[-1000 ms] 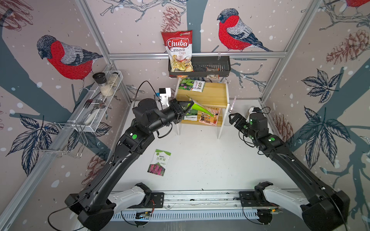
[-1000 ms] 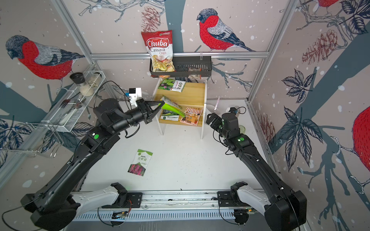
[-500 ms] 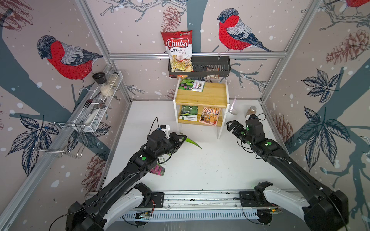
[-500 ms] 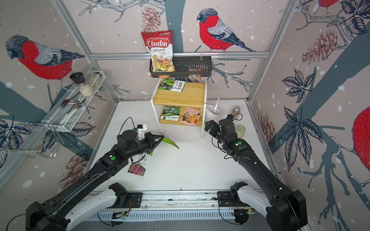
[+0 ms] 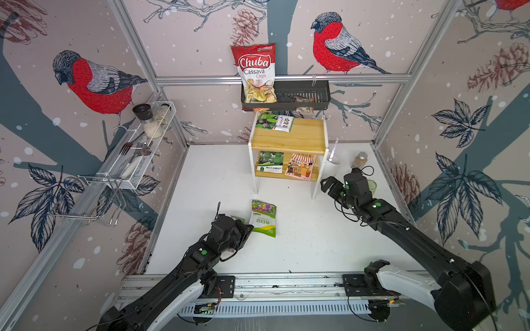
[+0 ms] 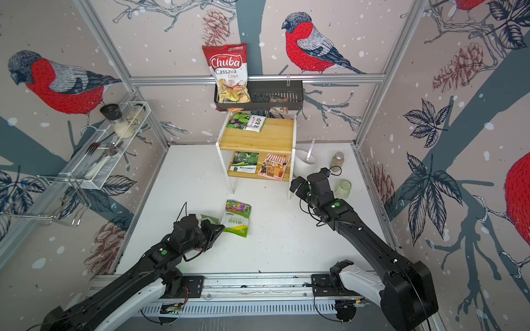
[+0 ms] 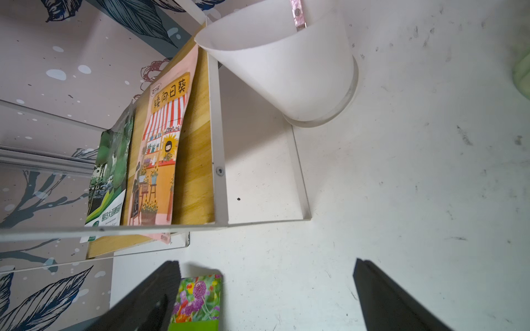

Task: Take the seed bag off the shelf
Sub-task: Place the seed packet at the center of the board, then move the seed packet to the shelf.

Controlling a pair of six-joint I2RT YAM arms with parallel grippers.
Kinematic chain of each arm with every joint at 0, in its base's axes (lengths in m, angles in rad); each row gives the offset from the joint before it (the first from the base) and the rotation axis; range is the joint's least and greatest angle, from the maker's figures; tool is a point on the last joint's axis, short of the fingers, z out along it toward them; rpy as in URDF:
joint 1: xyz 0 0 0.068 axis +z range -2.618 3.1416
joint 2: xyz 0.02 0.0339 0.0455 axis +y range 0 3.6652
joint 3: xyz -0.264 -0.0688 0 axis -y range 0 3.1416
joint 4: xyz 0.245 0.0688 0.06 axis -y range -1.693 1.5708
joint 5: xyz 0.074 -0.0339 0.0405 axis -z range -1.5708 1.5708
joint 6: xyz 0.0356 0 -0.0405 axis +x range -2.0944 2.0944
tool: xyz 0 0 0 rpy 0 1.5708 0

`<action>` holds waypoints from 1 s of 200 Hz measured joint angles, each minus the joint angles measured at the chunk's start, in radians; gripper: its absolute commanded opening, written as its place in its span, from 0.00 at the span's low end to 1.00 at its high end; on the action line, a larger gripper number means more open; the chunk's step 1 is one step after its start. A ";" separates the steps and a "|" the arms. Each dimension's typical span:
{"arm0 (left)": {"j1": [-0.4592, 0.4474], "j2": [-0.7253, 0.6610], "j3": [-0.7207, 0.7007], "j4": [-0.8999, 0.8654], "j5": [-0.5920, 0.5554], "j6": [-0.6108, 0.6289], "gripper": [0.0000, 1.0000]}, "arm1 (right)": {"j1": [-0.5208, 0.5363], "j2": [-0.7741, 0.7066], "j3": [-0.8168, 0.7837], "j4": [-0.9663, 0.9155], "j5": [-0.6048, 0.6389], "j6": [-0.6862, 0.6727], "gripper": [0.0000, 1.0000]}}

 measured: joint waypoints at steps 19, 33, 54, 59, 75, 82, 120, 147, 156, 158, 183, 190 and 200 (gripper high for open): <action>0.000 -0.090 -0.037 -0.084 -0.011 -0.060 0.00 | 0.004 0.016 -0.001 0.000 0.003 0.000 1.00; 0.000 -0.150 -0.064 -0.131 -0.021 -0.094 0.00 | 0.010 0.026 -0.002 0.000 0.004 0.008 1.00; 0.000 -0.201 -0.083 -0.139 -0.020 -0.137 0.35 | 0.017 0.035 -0.003 0.000 0.006 0.014 1.00; 0.000 -0.213 -0.083 -0.140 -0.018 -0.144 0.43 | 0.018 0.036 -0.003 0.000 0.006 0.014 1.00; 0.000 -0.227 -0.073 -0.156 -0.014 -0.163 0.59 | 0.020 0.041 -0.003 0.000 0.007 0.013 1.00; 0.000 -0.228 -0.062 -0.190 -0.009 -0.164 0.60 | 0.020 0.044 -0.003 0.000 0.009 0.013 1.00; 0.000 -0.076 0.119 -0.429 -0.015 -0.108 0.73 | 0.020 0.074 -0.003 0.003 0.008 0.012 1.00; 0.000 0.120 0.369 -0.528 -0.067 0.026 0.74 | 0.020 0.094 -0.002 0.013 0.008 0.012 1.00; 0.000 0.175 0.460 -0.550 -0.093 0.068 0.74 | 0.020 0.102 0.003 0.016 0.008 0.011 1.00; 0.000 0.189 0.482 -0.555 -0.099 0.079 0.74 | 0.020 0.103 0.005 0.017 0.008 0.011 1.00; 0.000 0.351 0.774 -0.592 -0.174 0.199 0.74 | 0.017 0.125 0.024 0.031 0.007 0.006 1.00; 0.000 0.388 0.845 -0.594 -0.190 0.230 0.74 | 0.016 0.129 0.029 0.032 0.005 0.003 1.00; 0.001 0.442 0.949 -0.590 -0.209 0.280 0.74 | 0.013 0.136 0.032 0.037 0.000 -0.007 1.00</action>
